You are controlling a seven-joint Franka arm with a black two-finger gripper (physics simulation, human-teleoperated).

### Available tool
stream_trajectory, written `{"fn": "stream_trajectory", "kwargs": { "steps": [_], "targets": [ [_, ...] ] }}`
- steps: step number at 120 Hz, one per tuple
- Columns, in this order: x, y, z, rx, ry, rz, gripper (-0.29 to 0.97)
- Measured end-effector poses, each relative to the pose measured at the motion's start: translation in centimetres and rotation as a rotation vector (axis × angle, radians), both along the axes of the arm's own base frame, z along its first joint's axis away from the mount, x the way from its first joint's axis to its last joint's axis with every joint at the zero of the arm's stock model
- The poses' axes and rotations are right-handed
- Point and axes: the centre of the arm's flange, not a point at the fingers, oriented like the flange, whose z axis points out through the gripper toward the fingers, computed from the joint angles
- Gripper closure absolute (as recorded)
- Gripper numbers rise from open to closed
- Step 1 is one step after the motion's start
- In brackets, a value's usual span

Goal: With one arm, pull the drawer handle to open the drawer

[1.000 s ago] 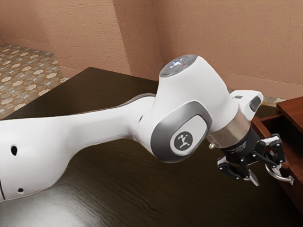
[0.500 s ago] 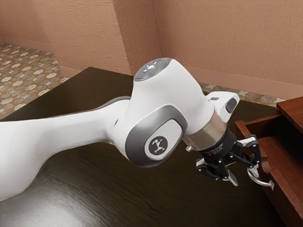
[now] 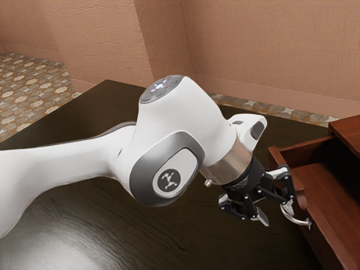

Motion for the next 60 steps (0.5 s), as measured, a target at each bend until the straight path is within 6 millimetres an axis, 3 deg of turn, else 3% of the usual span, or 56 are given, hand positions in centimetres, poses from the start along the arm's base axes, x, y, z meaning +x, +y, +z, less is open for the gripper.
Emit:
{"fn": "stream_trajectory", "kwargs": {
  "steps": [60],
  "targets": [
    [-2.9, 2.7, 0.5, 0.006, -0.006, 0.03, 0.4]
  ]
}}
